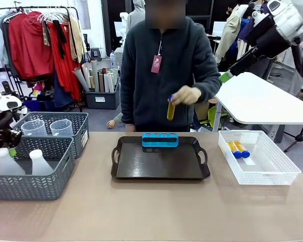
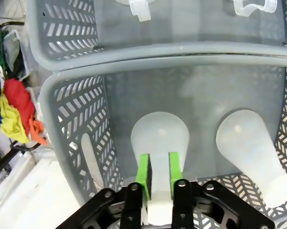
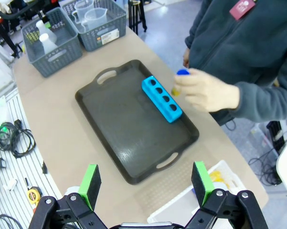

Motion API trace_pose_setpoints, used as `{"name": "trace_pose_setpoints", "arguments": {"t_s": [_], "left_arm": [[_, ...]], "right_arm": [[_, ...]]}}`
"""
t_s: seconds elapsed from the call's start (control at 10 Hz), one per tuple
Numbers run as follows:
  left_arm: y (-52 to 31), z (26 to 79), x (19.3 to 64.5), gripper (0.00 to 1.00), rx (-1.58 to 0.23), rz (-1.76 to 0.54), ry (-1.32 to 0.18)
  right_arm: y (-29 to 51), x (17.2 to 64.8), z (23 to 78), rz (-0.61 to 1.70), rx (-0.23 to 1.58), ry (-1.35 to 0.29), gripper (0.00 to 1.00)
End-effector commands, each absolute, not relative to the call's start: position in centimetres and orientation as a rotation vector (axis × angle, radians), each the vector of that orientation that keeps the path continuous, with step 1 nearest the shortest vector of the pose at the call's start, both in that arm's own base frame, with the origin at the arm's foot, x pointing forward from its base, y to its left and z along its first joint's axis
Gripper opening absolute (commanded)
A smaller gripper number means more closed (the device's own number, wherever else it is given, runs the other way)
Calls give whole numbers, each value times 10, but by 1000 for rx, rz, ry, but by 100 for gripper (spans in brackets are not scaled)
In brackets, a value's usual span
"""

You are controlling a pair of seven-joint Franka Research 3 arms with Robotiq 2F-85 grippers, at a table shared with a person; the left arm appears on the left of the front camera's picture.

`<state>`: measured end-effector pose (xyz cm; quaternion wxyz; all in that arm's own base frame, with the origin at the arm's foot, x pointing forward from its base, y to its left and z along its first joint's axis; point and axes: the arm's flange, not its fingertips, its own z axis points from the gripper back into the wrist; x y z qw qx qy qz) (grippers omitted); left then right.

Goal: Prepare the laboratory tools.
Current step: Pick up one Small flask and place it on the Handle tray.

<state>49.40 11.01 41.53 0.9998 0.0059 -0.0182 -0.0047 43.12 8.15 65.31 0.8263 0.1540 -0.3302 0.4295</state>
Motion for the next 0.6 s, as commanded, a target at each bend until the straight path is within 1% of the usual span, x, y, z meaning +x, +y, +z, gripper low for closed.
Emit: {"name": "trace_pose_setpoints", "arguments": {"t_s": [0.0,0.4,0.5], "left_arm": [[110,417,485,0,41,28,-40],[109,427,481,0,36,37,-48],[107,432,481,19,32,32,-52]], "right_arm": [[81,431,654,914,334,-704,100],[81,431,654,914,334,-704,100],[81,431,654,914,334,-704,100]]}}
